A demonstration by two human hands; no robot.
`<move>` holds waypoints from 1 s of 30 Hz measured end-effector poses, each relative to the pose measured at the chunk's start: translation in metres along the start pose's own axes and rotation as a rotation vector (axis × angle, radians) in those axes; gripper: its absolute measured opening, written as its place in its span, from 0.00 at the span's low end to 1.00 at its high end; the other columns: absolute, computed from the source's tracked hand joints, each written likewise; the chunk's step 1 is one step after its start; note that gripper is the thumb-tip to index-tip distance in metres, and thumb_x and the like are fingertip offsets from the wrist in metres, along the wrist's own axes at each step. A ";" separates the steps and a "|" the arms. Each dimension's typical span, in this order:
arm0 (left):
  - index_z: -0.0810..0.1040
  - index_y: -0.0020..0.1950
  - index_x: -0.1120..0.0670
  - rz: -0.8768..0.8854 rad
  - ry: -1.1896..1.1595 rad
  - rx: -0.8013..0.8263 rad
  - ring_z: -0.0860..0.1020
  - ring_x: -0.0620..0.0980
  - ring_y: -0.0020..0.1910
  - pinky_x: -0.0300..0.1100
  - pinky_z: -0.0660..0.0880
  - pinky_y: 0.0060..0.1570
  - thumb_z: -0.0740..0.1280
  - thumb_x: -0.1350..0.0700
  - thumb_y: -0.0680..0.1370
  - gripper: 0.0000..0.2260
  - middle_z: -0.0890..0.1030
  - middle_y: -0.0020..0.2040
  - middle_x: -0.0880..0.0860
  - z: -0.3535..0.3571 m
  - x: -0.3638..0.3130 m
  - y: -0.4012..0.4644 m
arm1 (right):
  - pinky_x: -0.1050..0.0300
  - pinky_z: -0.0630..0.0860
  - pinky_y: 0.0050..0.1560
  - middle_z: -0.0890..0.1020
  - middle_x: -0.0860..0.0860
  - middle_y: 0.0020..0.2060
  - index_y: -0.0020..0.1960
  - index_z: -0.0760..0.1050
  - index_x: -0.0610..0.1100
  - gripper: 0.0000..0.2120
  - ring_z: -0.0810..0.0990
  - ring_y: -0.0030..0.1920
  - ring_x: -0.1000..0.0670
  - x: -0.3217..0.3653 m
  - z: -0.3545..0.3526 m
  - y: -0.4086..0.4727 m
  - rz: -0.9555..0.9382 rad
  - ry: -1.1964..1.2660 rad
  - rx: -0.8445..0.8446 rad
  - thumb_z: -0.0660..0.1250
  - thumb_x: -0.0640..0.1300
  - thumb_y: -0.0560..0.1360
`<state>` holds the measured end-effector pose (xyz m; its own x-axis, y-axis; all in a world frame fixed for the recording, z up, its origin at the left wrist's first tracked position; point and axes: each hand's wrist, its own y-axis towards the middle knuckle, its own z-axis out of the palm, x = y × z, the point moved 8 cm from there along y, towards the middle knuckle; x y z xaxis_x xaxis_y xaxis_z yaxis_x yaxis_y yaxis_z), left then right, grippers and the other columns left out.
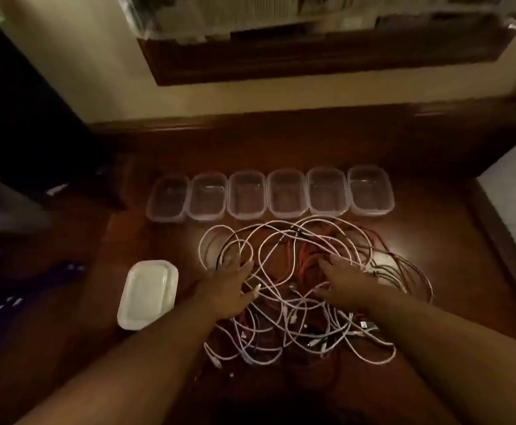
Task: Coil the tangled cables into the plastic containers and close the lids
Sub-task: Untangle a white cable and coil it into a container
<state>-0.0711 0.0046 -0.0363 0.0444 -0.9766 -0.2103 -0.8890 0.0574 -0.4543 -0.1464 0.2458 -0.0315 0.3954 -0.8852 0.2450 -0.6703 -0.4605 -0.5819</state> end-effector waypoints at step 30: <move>0.44 0.79 0.36 -0.039 -0.041 -0.445 0.39 0.40 0.78 0.49 0.40 0.77 0.41 0.31 0.76 0.31 0.42 0.81 0.41 0.060 0.010 -0.005 | 0.47 0.33 0.76 0.42 0.52 0.80 0.79 0.47 0.58 0.41 0.38 0.79 0.52 0.001 0.060 0.002 -0.002 -0.035 -0.532 0.39 0.74 0.69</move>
<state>-0.0392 0.0072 -0.0884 0.0922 -0.9667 -0.2389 -0.9954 -0.0831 -0.0481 -0.1094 0.2482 -0.0790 0.4119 -0.8856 0.2147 -0.8917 -0.4402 -0.1054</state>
